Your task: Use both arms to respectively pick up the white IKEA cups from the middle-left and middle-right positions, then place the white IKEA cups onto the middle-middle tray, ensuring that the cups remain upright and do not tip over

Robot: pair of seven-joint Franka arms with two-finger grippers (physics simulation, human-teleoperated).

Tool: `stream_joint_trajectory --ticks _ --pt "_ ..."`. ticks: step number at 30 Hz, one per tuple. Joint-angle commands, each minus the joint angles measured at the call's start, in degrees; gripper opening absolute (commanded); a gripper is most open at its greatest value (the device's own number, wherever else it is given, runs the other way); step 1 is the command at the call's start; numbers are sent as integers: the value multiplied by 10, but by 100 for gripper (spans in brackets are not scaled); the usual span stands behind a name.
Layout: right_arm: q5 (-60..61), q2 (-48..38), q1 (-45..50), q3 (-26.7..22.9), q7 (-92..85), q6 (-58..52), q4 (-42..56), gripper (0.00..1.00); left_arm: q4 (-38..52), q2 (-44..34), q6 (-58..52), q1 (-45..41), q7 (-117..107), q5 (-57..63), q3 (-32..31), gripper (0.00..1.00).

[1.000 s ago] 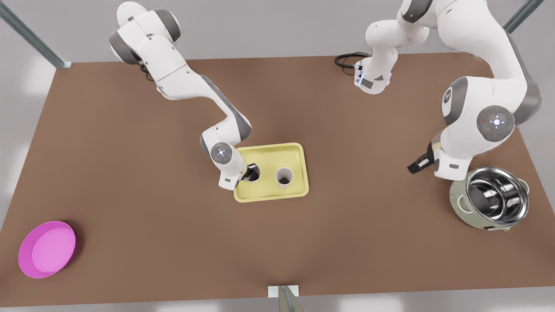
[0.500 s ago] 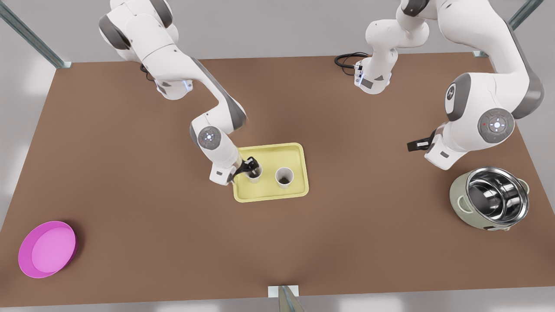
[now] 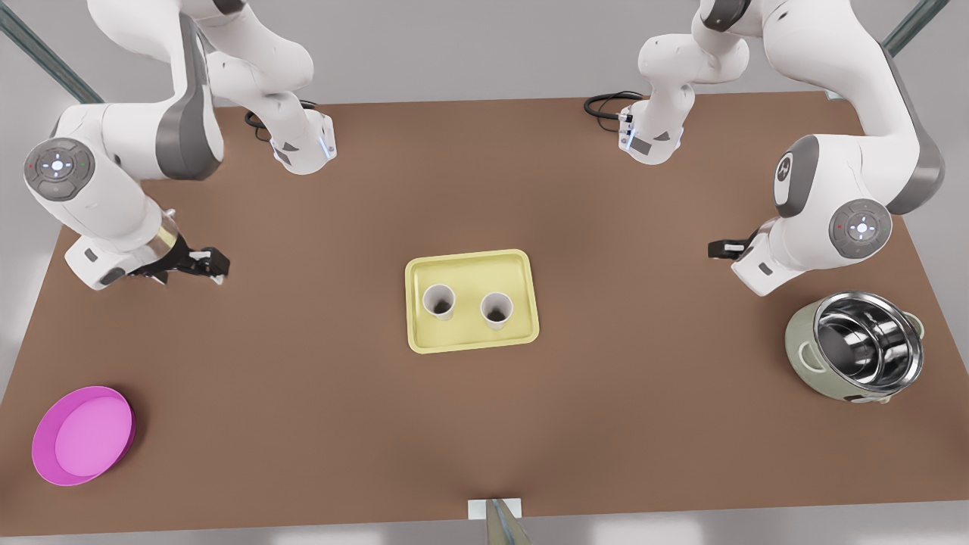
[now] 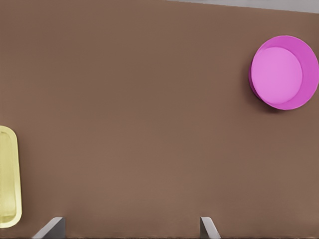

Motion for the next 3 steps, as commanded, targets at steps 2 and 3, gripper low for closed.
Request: stream_joint_trajectory --ticks 2,3 --pt "12 -2 -3 0 -17 -83 5 100 0 -1 -3 -1 84 0 0 100" --pt "11 -2 -3 0 -18 -82 6 100 0 -1 -7 -1 84 0 0 100"
